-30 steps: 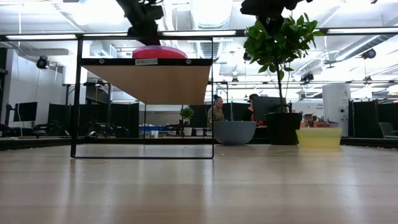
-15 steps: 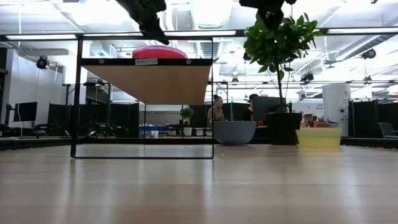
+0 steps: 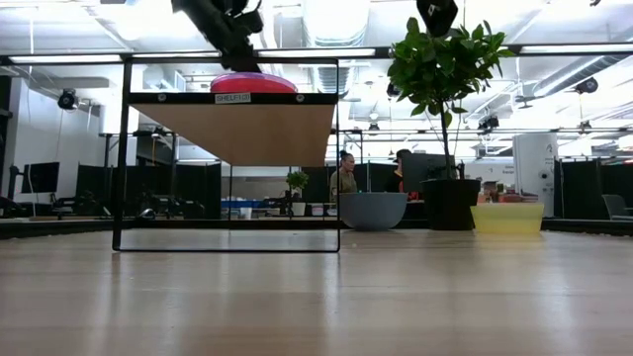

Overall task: Place and stack bowls onto a shelf
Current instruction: Stack the pink bowl on top of the orange bowl on the shelf

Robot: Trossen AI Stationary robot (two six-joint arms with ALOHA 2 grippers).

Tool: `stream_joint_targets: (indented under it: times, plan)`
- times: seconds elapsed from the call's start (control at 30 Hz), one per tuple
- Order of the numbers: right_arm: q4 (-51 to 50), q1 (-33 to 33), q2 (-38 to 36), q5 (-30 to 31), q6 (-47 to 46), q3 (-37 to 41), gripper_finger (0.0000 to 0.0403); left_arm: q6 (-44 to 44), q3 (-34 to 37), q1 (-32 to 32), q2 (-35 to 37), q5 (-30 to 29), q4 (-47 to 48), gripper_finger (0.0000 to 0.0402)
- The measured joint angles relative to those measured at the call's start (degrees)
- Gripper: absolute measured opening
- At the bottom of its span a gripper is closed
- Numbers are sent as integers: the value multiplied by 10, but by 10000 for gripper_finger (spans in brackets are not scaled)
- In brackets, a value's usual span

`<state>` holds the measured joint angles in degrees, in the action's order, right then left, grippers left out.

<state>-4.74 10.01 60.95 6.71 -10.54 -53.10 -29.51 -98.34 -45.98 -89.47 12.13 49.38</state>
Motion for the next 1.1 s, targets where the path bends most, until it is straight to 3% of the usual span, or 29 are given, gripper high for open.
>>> stream_joint_targets:
  times: [0.6, 0.77, 0.83, 1.1]
  plan:
    - [115, 9, 54, 21, 15, 0, 38, 45, 29, 1, 14, 13, 2, 0]
    - [157, 7, 91, 103, 30, 0, 38, 91, 40, 4, 53, 147, 15, 0]
    - [179, 0, 103, 127, 49, 0, 38, 100, 62, 9, 77, 181, 4, 0]
    - [198, -80, 161, 144, 136, -77, 38, 184, 257, 29, 243, 186, -160, 0]
